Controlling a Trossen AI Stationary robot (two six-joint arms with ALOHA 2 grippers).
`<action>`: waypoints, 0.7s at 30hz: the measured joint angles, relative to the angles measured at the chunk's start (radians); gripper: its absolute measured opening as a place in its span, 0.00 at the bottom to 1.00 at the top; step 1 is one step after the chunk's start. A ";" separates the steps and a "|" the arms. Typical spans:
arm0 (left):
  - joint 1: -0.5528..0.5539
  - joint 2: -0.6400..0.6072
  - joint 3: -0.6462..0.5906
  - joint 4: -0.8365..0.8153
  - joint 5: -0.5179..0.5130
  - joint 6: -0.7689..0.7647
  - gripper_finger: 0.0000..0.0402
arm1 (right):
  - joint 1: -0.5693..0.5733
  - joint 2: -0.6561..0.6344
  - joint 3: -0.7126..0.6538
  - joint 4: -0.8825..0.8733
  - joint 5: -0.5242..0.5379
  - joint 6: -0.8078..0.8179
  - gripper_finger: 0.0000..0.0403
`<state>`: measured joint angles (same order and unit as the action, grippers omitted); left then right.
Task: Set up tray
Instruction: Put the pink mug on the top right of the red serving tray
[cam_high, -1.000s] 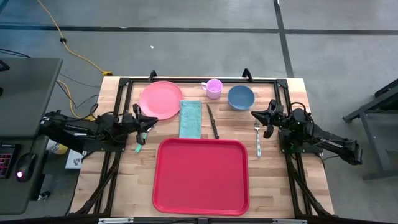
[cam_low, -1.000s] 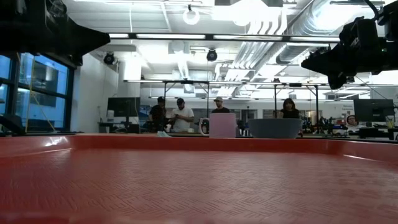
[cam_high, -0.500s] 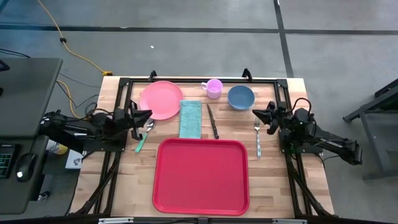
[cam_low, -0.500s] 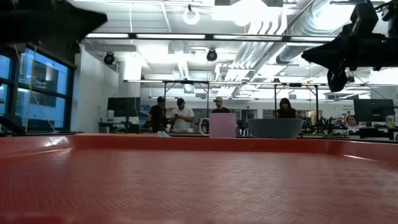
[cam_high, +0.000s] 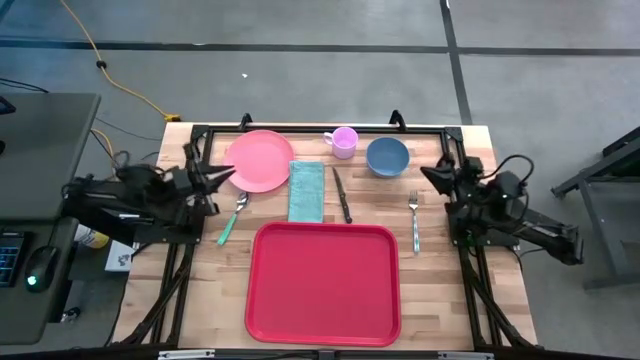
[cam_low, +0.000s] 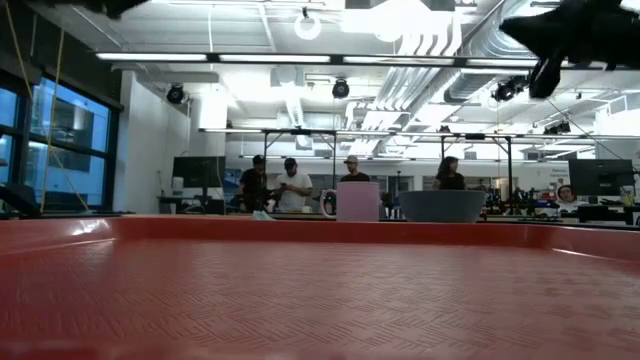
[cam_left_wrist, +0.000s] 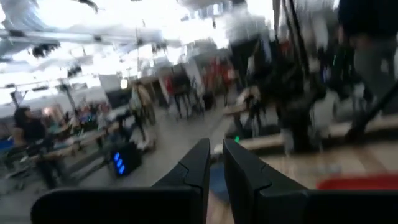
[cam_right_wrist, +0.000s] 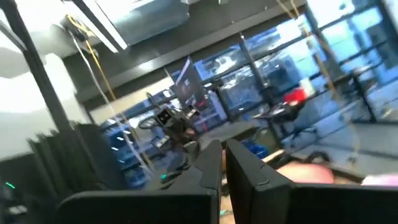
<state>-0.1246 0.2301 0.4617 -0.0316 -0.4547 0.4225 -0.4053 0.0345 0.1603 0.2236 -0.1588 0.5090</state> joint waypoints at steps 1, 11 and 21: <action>0.000 0.012 0.060 -0.090 -0.006 0.000 0.20 | 0.000 0.016 0.043 -0.044 0.014 -0.033 0.00; 0.000 0.170 0.468 -0.530 -0.038 0.066 0.20 | 0.000 0.433 0.628 -0.476 0.168 -0.444 0.00; 0.000 0.207 0.521 -0.566 -0.130 0.097 0.20 | 0.000 1.052 1.348 -0.963 0.281 -0.785 0.00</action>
<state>-0.1246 0.4372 0.9829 -0.5980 -0.5842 0.5197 -0.4057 1.0865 1.5081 -0.7390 0.1222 -0.2763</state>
